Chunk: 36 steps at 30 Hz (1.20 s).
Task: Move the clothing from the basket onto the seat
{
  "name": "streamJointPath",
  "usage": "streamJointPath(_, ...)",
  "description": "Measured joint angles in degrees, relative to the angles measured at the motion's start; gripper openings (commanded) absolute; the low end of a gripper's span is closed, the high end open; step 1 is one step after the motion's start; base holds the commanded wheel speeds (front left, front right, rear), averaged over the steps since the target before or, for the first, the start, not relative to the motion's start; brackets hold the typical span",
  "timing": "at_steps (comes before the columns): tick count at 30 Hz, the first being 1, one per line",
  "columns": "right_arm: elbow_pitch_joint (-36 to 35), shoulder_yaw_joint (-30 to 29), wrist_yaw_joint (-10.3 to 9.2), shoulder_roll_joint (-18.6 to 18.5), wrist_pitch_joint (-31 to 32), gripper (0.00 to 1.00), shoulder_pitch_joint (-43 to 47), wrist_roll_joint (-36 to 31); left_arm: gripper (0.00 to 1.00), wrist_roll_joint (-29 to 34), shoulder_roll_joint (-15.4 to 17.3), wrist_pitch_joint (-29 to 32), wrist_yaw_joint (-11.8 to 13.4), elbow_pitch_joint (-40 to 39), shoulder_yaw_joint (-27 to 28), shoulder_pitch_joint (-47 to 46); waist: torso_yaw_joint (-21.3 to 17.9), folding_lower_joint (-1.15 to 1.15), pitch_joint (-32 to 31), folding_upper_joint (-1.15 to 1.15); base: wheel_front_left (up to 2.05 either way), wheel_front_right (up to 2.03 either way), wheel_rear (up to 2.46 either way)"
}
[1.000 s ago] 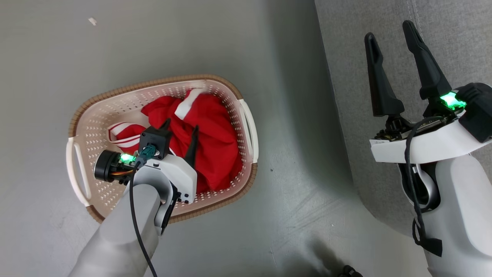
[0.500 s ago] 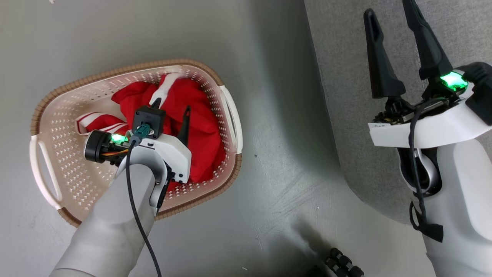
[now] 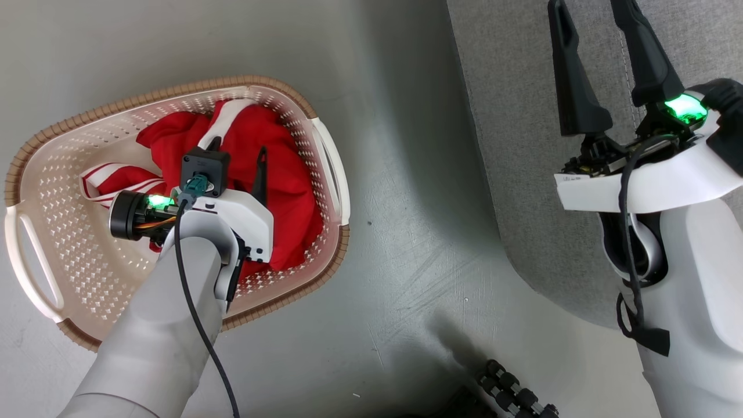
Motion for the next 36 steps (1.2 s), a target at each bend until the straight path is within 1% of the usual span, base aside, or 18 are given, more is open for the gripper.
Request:
streamJointPath(3,0.1,0.0,0.0,0.0,0.0,1.0,-0.5,0.0,1.0,-0.1,0.0,-0.1,-0.2,0.3,0.1,-0.1,-0.1,0.0,0.2,0.0,0.0,0.0,0.0)
streamJointPath(5,0.3,0.2,0.0,0.0,0.0,1.0,-0.6,0.0,1.0,-1.7,0.0,-0.3,-0.9,0.4,0.5,-0.1,-0.2,0.0,0.5,0.0,0.0,0.0,0.0)
streamJointPath(10,0.8,0.6,0.0,0.0,0.0,1.0,-0.6,0.5,1.0,-2.0,0.0,-0.3,-1.2,1.1,-0.4,-0.7,-0.5,0.0,0.6,0.0,0.0,0.0,0.0)
streamJointPath(11,0.9,0.6,0.0,0.0,0.0,1.0,-0.6,0.5,0.96,-2.0,0.0,-0.3,-1.4,1.3,-0.6,-0.7,-0.5,0.0,0.6,0.0,0.0,0.0,0.0)
streamJointPath(12,0.9,0.7,0.0,0.0,0.0,1.0,-0.6,0.5,0.84,-2.1,0.0,-0.3,-1.5,1.5,-0.8,-0.7,-0.6,-0.01,0.6,0.0,0.0,0.0,0.0)
streamJointPath(14,1.1,0.9,0.0,0.0,0.0,1.0,-0.6,0.5,0.44,-2.7,0.1,-0.3,-2.3,1.7,-1.5,-0.7,-0.8,0.0,0.6,0.0,0.0,0.0,0.0)
streamJointPath(15,1.2,1.0,0.0,0.0,0.0,1.0,-0.6,0.5,0.37,-2.9,0.1,-0.3,-2.4,1.7,-1.8,-0.7,-0.9,0.0,0.6,0.0,0.0,0.0,0.0)
streamJointPath(16,1.2,1.2,0.0,0.0,0.0,1.0,-0.6,0.5,0.09,-3.2,0.0,-0.3,-2.4,1.9,-1.9,-0.7,-1.0,0.0,0.6,0.0,0.0,0.0,0.0)
streamJointPath(17,1.2,1.3,0.0,0.0,0.0,1.0,-0.6,0.5,0.0,-3.3,0.0,-0.3,-2.5,2.0,-2.1,-0.7,-1.0,0.0,0.6,0.0,0.0,0.0,0.0)
streamJointPath(23,1.4,1.0,0.0,0.0,0.0,1.0,-0.6,0.5,0.0,-4.2,0.1,-0.3,-3.9,2.6,-3.2,-0.8,-1.2,0.0,0.5,0.0,0.0,0.0,0.0)
streamJointPath(26,1.4,0.1,0.0,0.0,-0.2,1.0,-0.6,0.5,0.0,-4.6,0.1,-0.8,-4.0,2.6,-3.1,-0.8,-1.1,0.0,0.4,0.0,0.0,0.0,0.0)
streamJointPath(27,1.5,-0.2,0.0,0.0,-0.2,1.0,-0.6,0.5,0.0,-4.8,0.1,-1.1,-4.5,2.6,-3.0,-0.8,-0.8,0.0,0.3,0.0,0.0,0.0,0.0)
streamJointPath(36,2.2,-1.7,0.0,0.0,-0.2,1.0,-0.6,0.3,0.0,-5.9,0.1,-2.3,-5.0,1.5,-2.7,-0.8,0.8,0.0,-0.5,0.0,0.0,0.0,0.0)
